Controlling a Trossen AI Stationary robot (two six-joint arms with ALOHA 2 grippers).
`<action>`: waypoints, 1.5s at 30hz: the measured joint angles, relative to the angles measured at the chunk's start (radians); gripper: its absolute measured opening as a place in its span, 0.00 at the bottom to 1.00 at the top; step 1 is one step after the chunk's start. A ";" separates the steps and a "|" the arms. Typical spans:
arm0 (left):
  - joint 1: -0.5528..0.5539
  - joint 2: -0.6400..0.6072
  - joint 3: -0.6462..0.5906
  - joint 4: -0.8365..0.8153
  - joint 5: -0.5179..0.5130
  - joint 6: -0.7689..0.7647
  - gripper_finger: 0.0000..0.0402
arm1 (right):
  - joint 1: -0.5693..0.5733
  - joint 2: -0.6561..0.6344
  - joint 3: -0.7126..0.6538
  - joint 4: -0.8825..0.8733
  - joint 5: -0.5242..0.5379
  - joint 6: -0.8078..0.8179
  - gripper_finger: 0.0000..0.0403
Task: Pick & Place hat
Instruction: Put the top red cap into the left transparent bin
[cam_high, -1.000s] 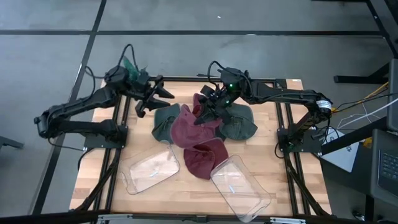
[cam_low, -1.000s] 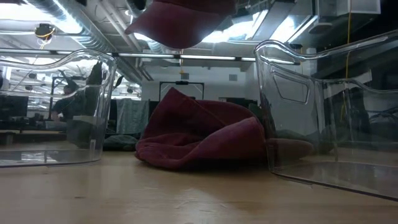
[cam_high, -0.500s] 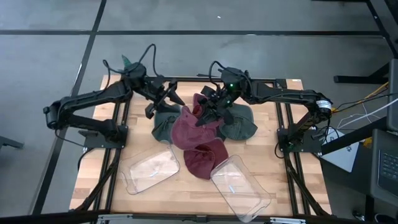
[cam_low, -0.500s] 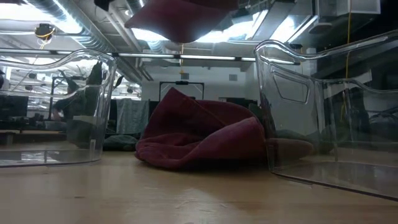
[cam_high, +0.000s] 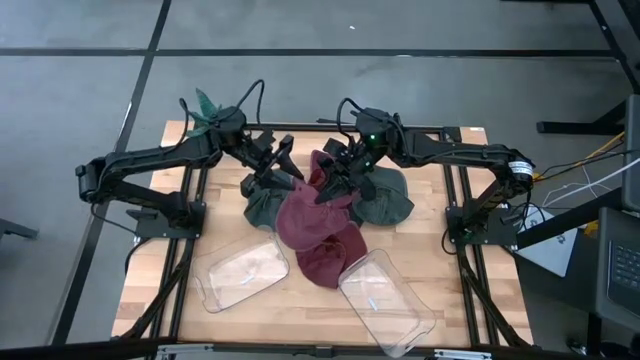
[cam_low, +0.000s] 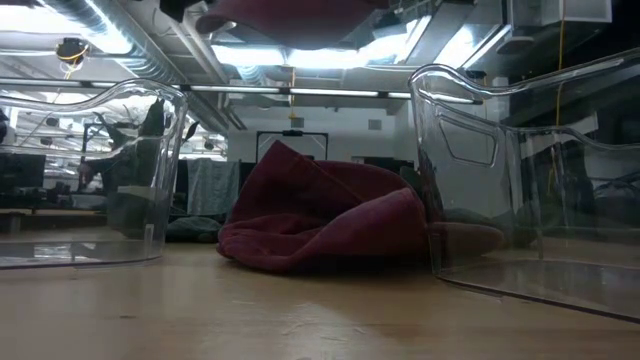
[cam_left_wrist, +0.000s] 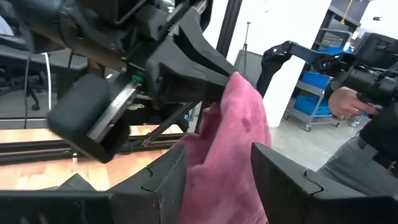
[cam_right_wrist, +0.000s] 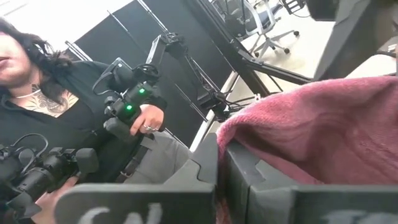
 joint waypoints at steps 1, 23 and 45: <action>-0.003 0.000 0.000 0.000 0.000 0.000 0.43 | -0.003 0.000 0.000 0.000 0.000 0.000 0.02; -0.004 -0.003 0.000 -0.009 0.097 -0.064 0.01 | -0.047 0.000 0.000 -0.050 0.038 -0.019 0.11; -0.060 -0.210 0.000 -0.198 0.086 -0.424 0.01 | -0.156 0.000 0.000 -0.392 0.034 -0.188 0.61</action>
